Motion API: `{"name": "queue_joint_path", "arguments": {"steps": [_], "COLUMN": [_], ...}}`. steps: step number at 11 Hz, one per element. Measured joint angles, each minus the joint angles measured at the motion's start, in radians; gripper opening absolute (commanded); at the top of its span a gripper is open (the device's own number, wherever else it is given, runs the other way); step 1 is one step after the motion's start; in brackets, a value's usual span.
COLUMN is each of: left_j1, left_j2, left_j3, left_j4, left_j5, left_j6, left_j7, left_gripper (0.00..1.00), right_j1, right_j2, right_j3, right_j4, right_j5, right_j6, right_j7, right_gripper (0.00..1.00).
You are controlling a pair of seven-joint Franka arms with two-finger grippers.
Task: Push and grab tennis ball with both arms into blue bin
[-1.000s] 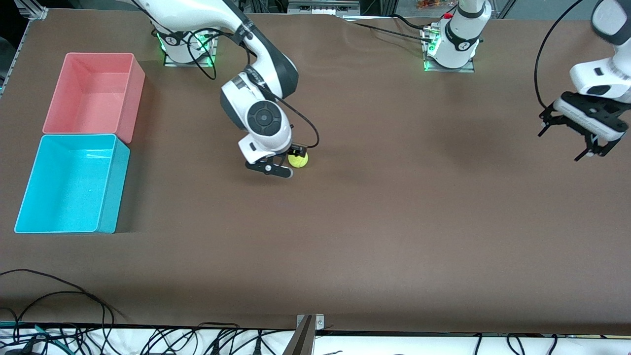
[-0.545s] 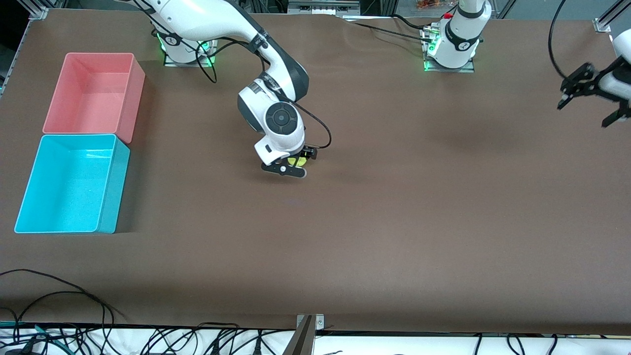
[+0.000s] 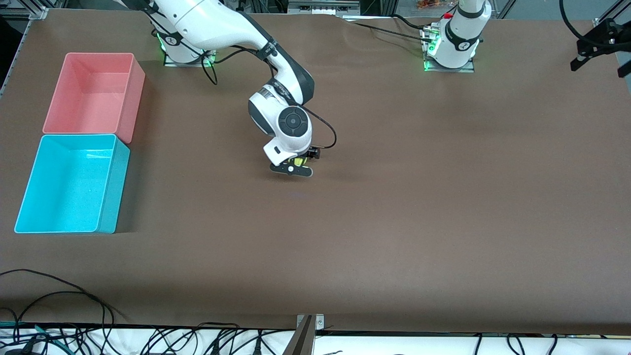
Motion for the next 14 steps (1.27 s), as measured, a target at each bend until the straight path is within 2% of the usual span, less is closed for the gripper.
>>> {"name": "queue_joint_path", "arguments": {"steps": [3,5,6,7,14], "left_j1": [-0.001,-0.001,0.000,0.000,0.002], "left_j2": [0.003,0.006,0.008,0.011,0.012], "left_j3": [-0.011,-0.010,-0.009,-0.008,-0.015], "left_j4": [0.007,0.007,0.009,0.011,0.011], "left_j5": [-0.003,-0.003,-0.003,-0.003,-0.016], "left_j6": [-0.015,-0.015,-0.015,-0.015,-0.042], "left_j7": [-0.105,-0.119,-0.138,-0.160,-0.185], "left_gripper": [1.00,1.00,1.00,1.00,1.00], "right_j1": [0.013,0.013,0.013,0.013,0.003], "right_j2": [0.022,0.026,0.027,0.028,0.014], "right_j3": [0.000,-0.001,-0.002,-0.002,-0.012], "right_j4": [-0.001,-0.001,-0.001,-0.001,0.022], "right_j5": [-0.027,-0.048,-0.057,-0.059,-0.060], "right_j6": [0.015,0.015,0.015,0.016,0.003], "right_j7": [0.014,0.014,0.014,0.014,0.014], "right_gripper": [0.99,0.39,0.25,0.22,0.22]}}
